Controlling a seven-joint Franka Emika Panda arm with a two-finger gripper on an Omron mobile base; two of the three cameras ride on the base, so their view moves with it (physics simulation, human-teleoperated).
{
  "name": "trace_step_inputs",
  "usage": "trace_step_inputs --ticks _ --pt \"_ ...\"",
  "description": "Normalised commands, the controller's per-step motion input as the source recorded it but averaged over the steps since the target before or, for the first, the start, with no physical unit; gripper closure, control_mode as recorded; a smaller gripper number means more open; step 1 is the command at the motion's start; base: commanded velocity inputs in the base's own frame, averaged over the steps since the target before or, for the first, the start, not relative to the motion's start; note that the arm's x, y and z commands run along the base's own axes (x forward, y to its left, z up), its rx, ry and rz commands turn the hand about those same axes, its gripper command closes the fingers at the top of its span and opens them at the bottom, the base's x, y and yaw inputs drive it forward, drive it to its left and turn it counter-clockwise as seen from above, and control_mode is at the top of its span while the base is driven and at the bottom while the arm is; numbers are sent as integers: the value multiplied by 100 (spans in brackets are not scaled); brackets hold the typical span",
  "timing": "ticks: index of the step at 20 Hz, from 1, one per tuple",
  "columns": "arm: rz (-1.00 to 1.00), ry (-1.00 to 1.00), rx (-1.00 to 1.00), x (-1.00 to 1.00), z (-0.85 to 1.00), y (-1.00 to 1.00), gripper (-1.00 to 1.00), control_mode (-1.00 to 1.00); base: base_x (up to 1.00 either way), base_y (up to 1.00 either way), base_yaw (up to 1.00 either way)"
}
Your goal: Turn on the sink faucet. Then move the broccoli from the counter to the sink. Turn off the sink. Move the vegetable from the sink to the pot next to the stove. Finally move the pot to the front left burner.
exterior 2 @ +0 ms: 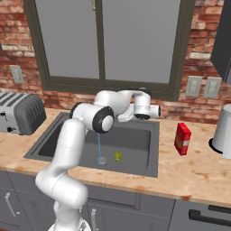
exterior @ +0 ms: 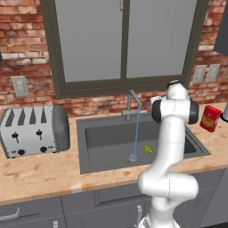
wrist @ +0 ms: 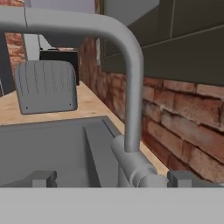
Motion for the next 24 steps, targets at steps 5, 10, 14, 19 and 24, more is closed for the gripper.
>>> trace_step_inputs --ticks 5,10,14,19,24 --pt "0 0 0 15 -6 0 -100 -100 0 0 0" --pt "0 0 0 15 -9 0 -100 -100 0 0 0" --pt "0 0 0 12 -11 0 -100 -100 0 0 0" --pt "0 0 0 12 -10 0 -100 -100 0 0 0" --pt "0 0 0 11 -9 0 -100 -100 0 0 0"
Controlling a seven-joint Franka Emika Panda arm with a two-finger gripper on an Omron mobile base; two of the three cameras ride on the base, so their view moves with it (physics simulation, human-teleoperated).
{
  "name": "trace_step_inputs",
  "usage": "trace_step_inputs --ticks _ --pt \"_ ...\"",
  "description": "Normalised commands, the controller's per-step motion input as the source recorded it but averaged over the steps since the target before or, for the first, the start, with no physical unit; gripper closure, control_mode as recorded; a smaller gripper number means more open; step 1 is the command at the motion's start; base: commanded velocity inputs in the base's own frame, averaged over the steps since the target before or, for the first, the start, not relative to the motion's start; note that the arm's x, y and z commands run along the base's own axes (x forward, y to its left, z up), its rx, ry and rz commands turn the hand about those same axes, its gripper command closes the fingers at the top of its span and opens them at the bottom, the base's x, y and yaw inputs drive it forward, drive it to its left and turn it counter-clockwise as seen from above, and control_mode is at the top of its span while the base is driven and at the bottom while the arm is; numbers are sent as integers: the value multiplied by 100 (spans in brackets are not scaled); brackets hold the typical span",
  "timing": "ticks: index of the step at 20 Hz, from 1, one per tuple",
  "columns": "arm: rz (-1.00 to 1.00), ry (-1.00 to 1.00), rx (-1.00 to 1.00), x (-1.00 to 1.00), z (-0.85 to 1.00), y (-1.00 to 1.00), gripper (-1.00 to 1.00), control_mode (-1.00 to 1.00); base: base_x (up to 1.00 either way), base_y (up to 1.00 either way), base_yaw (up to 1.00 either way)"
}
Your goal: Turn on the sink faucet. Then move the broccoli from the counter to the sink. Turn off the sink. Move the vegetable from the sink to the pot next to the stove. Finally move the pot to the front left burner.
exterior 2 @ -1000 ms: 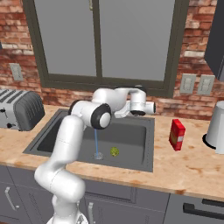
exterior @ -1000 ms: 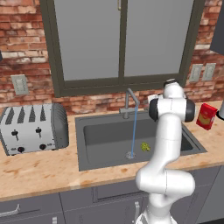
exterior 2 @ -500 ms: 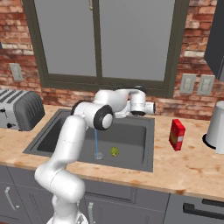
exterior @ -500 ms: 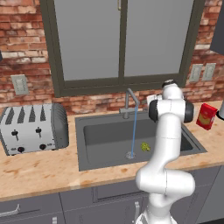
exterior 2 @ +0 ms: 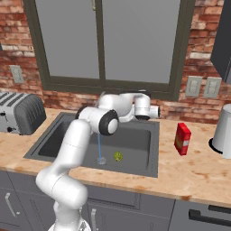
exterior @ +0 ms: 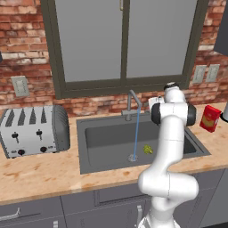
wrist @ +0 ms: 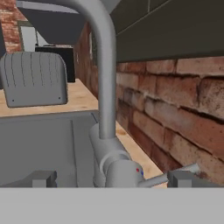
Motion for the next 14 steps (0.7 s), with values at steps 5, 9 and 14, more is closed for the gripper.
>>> trace_step_inputs --ticks 5,9,14 --pt "0 0 0 9 -5 0 -100 -100 0 0 0" --pt "0 0 0 7 0 0 -100 -100 0 0 0" --pt "0 0 0 8 0 0 -100 -100 0 0 0"
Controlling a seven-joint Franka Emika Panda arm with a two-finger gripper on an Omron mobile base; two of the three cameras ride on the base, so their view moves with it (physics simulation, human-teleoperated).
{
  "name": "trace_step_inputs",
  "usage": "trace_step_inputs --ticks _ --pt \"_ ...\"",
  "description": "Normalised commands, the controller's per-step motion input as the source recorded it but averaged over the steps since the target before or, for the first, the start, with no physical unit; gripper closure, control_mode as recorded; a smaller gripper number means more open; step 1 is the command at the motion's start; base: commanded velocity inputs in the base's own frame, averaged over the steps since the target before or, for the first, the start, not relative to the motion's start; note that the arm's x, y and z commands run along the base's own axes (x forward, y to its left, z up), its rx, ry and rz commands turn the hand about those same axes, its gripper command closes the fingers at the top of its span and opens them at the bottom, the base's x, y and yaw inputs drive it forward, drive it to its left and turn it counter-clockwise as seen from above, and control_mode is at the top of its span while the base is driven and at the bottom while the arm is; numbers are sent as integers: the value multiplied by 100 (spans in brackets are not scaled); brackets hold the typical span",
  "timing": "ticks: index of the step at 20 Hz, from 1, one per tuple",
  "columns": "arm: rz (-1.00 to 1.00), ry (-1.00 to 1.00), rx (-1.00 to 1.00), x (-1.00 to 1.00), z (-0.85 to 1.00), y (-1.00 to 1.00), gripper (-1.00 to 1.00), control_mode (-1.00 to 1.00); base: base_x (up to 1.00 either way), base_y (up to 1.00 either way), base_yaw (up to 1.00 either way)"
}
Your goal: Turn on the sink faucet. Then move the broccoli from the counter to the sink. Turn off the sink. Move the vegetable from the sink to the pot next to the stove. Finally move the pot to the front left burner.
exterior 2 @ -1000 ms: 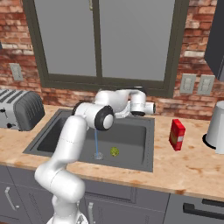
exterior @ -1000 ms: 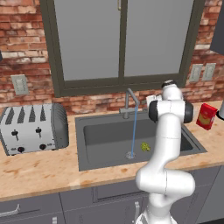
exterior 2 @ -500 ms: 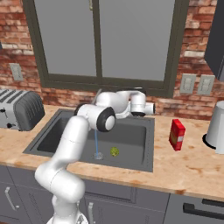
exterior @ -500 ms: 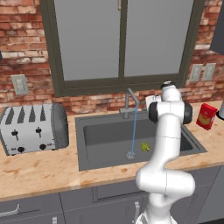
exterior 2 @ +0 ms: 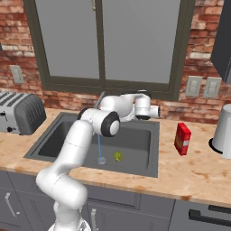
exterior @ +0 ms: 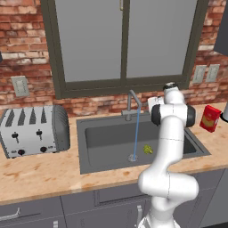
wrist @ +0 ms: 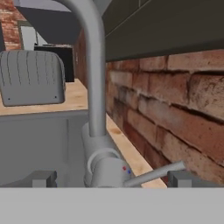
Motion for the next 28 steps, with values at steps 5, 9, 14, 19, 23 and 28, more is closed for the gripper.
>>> trace_step_inputs --ticks 5,9,14,19,23,28 --pt "0 0 0 6 0 0 -100 -100 0 0 0" --pt "0 0 0 5 0 0 -100 -100 0 0 0" --pt "0 0 0 5 -1 0 -100 -100 0 0 0" --pt "0 0 0 5 -3 0 -100 -100 0 0 0" --pt "0 0 0 5 -3 0 -100 -100 0 0 0" --pt "0 0 0 6 -3 0 -100 -100 0 0 0"
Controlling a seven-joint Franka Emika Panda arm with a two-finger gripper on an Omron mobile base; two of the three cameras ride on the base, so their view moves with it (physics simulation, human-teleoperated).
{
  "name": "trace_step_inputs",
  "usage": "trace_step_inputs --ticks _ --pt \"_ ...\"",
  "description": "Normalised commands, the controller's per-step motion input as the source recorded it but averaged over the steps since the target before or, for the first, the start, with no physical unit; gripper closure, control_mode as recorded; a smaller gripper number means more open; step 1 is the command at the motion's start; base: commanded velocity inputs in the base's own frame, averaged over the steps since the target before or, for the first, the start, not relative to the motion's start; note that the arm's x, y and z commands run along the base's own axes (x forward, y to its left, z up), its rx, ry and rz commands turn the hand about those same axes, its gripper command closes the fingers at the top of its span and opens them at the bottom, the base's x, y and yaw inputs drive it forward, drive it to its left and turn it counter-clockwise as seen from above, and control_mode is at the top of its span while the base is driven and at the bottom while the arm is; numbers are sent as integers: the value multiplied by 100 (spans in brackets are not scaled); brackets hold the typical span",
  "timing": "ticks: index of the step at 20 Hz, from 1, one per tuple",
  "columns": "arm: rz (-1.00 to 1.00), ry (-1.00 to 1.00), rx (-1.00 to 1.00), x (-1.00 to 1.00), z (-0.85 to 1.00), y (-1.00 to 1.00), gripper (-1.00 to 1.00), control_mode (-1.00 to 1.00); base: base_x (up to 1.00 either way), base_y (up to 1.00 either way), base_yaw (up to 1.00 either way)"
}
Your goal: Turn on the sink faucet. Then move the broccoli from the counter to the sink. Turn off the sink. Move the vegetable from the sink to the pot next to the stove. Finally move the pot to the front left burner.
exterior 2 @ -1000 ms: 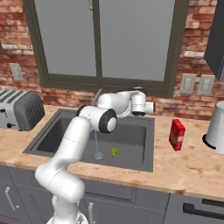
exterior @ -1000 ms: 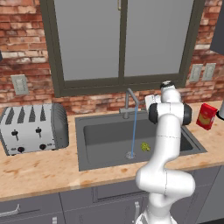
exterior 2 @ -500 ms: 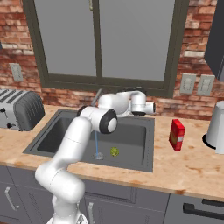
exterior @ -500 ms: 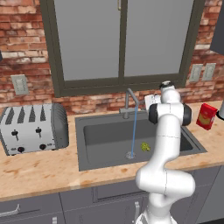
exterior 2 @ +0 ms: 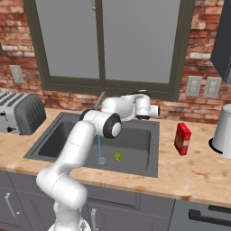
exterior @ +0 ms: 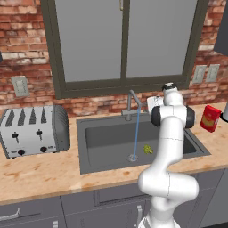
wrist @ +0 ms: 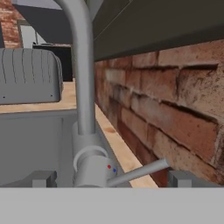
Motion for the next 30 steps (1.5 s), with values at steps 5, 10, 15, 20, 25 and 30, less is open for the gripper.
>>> trace_step_inputs --ticks 5,10,15,20,25,30 --pt "0 0 0 7 -2 0 -100 -100 0 0 0" --pt "0 0 0 7 -1 0 -100 -100 0 0 0" --pt "0 0 0 9 -1 0 -100 -100 0 0 0" --pt "0 0 0 11 0 0 -100 -100 0 0 0" --pt "0 0 0 12 0 -1 -100 -100 0 0 0" --pt "0 0 0 14 0 -1 -100 -100 0 0 0"
